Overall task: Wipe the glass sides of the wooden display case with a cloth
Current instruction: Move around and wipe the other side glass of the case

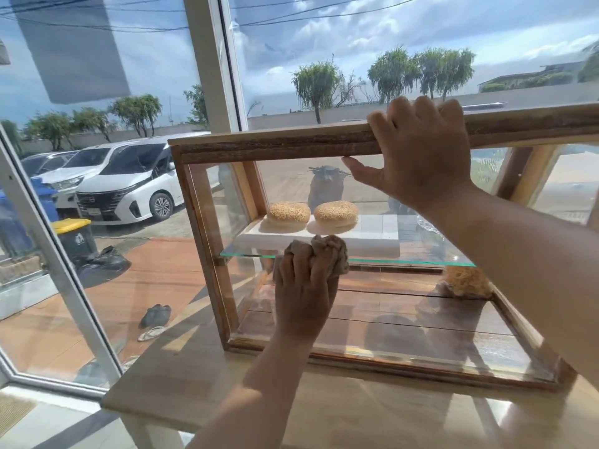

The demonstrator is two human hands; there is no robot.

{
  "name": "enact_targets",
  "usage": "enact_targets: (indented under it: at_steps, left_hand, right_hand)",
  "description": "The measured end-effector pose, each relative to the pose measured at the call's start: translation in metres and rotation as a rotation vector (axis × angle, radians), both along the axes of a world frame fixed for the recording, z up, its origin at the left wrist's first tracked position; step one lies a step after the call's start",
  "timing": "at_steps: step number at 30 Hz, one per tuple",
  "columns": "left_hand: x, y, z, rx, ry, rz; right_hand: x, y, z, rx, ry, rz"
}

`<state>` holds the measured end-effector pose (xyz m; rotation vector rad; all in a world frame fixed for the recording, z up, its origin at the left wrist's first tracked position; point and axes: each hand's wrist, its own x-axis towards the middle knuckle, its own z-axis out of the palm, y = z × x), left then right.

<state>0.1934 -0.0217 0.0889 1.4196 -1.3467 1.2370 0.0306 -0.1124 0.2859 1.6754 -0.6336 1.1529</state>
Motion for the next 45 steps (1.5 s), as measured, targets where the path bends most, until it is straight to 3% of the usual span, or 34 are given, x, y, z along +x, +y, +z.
enact_targets:
  at_steps: [2, 5, 7, 8, 10, 12, 14, 19, 24, 26, 28, 30, 33, 37, 39, 45]
  left_hand:
    - [0.041, 0.018, 0.004, -0.003, 0.098, 0.092]
    - [0.076, 0.026, 0.046, -0.142, 0.476, 0.22]
    - [0.074, 0.016, 0.077, -0.219, 0.592, 0.239]
    - [0.066, 0.011, 0.088, -0.239, 0.572, 0.231]
    - [0.042, 0.004, 0.089, -0.186, 0.341, 0.15]
    - [0.021, 0.007, 0.063, 0.001, -0.015, 0.046]
    - [0.03, 0.02, 0.036, 0.135, -0.146, 0.014]
    - [0.095, 0.044, 0.046, -0.019, 0.254, 0.188]
    - [0.075, 0.013, 0.117, -0.205, 0.328, 0.263]
    - [0.06, 0.009, 0.109, -0.182, 0.201, 0.211]
    - [0.048, 0.012, 0.084, -0.049, -0.104, 0.114]
    - [0.053, 0.02, 0.067, 0.042, -0.219, 0.044]
    - [0.079, 0.033, 0.056, 0.0, -0.108, 0.082]
    - [0.087, 0.028, 0.071, -0.134, 0.299, 0.152]
    - [0.071, 0.019, 0.082, -0.184, 0.417, 0.145]
    - [0.026, 0.003, 0.107, -0.14, 0.148, 0.099]
  right_hand:
    - [0.001, 0.0, 0.0, -0.007, -0.007, 0.005]
    - [0.001, 0.0, 0.0, -0.033, -0.016, 0.009]
    - [0.001, -0.001, 0.0, -0.042, -0.02, 0.017]
    - [0.001, -0.001, 0.0, -0.045, -0.022, 0.025]
    - [0.001, -0.001, -0.001, -0.043, -0.018, 0.033]
    - [0.0, -0.001, -0.001, -0.032, -0.011, 0.03]
    - [-0.001, 0.0, -0.001, -0.017, -0.011, 0.027]
    - [0.002, -0.002, -0.001, -0.041, -0.034, 0.021]
    - [0.001, -0.002, -0.001, -0.019, -0.033, 0.019]
    - [0.002, -0.002, -0.002, -0.021, -0.03, 0.022]
    - [0.002, -0.003, -0.001, -0.03, -0.033, 0.019]
    - [0.002, -0.001, 0.0, -0.029, -0.031, 0.014]
    - [0.001, -0.001, -0.001, -0.022, -0.037, 0.021]
    - [0.003, -0.003, -0.001, -0.036, -0.033, 0.023]
    - [0.001, -0.003, -0.001, -0.052, -0.028, 0.008]
    - [0.001, -0.003, -0.001, -0.069, -0.026, -0.006]
